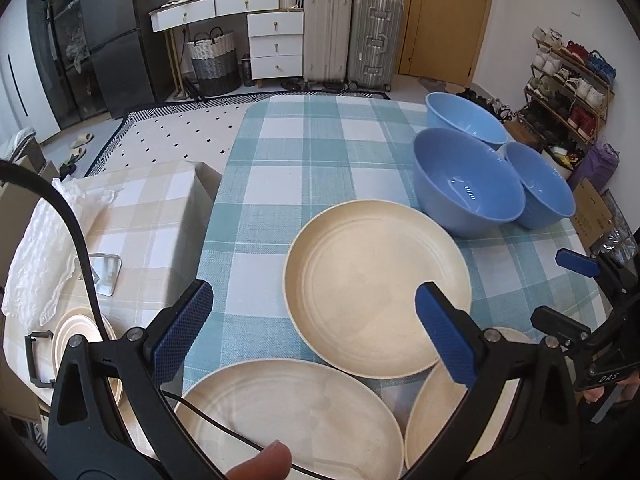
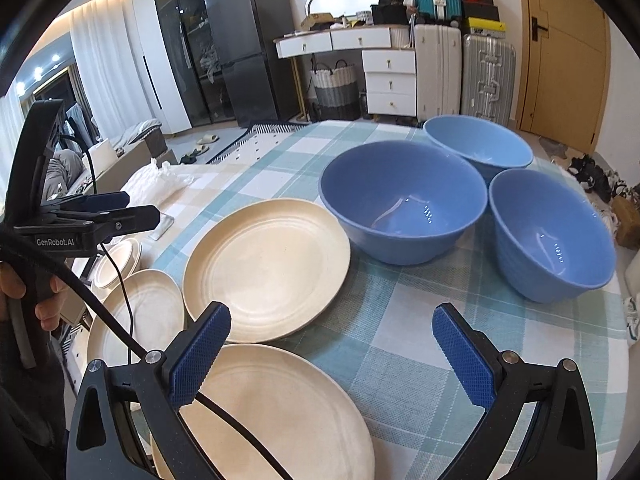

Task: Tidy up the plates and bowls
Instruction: 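Move both grippers forward to the rim of the middle cream plate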

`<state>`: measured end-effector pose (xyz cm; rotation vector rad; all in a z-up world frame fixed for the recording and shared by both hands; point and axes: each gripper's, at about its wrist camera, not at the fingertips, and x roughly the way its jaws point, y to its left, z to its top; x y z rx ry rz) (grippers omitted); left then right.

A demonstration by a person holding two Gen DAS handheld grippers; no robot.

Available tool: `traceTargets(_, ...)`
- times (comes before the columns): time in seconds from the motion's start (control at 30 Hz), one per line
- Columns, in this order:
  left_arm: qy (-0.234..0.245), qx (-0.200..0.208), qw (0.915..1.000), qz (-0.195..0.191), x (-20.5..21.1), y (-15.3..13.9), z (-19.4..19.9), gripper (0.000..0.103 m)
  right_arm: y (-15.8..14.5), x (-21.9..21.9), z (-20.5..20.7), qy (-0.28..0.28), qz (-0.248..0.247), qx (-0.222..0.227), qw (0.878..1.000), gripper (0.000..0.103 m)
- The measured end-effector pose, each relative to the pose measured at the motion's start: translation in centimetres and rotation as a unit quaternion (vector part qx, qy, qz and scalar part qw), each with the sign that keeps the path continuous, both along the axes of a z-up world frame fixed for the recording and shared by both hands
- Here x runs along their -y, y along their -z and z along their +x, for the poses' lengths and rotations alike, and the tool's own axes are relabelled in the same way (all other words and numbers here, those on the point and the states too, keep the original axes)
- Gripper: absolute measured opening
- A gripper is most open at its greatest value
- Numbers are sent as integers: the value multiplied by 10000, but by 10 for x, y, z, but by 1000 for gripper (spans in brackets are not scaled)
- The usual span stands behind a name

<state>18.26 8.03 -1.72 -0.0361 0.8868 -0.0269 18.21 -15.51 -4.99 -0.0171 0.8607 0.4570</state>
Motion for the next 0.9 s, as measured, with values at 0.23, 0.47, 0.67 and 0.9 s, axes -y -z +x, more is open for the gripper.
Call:
traceTargets(0.23, -70, -159, 9998, -46, -7, 17, 29, 101, 16, -7, 23, -47, -51, -291, 9996, 103)
traceTargets(0.47, -42, -322, 9994, -84, -4, 35, 52, 101, 25, -11, 37, -78, 28, -525, 9986, 103)
traceTargets(0.67, -42, -443, 9989, -117, -4, 48, 64, 101, 30, -15, 47, -92, 92, -663, 9977, 103)
traceTargets(0.9, 122, -569, 9982, -118, 4, 58, 76, 101, 35, -19, 62, -72, 178, -842, 9963, 96)
